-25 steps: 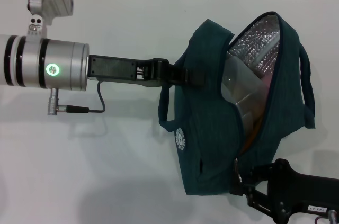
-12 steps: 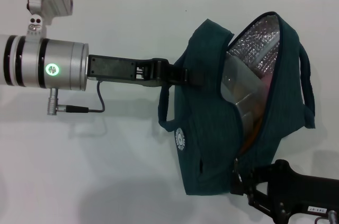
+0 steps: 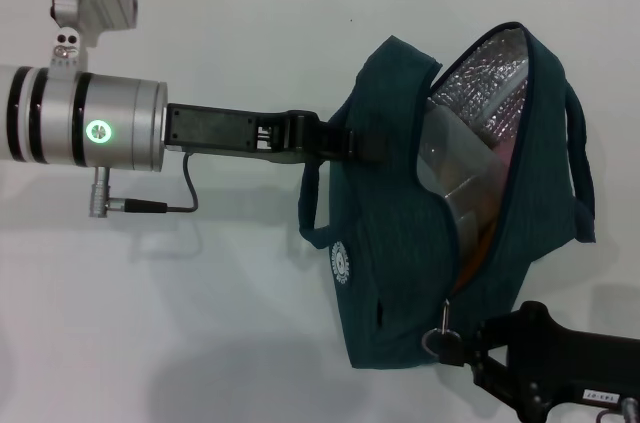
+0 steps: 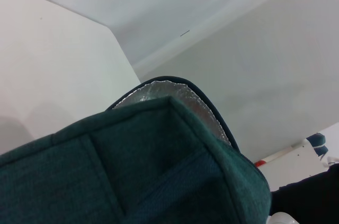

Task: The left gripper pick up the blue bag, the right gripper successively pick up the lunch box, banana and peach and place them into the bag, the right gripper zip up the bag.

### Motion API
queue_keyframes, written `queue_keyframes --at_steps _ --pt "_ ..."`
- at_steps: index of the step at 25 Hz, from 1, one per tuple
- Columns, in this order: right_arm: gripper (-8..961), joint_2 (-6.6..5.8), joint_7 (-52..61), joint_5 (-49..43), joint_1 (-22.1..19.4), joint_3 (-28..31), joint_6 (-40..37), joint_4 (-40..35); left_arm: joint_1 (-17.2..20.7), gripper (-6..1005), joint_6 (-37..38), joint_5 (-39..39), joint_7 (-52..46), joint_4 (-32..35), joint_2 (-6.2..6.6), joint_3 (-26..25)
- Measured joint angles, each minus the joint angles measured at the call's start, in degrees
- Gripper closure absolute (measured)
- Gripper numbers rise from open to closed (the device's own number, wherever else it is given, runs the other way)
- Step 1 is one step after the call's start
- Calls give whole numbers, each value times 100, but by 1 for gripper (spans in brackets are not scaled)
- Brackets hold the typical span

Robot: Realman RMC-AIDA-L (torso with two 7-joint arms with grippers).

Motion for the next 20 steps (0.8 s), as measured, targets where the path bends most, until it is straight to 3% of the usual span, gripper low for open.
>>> queue_keyframes --at_steps 11,20 --pt "943 -38 6 13 -204 80 -191 23 25 945 0 0 8 0 0 -23" --pt "943 -84 -18 26 -536 779 -578 -43 52 944 -6 0 8 0 0 -35"
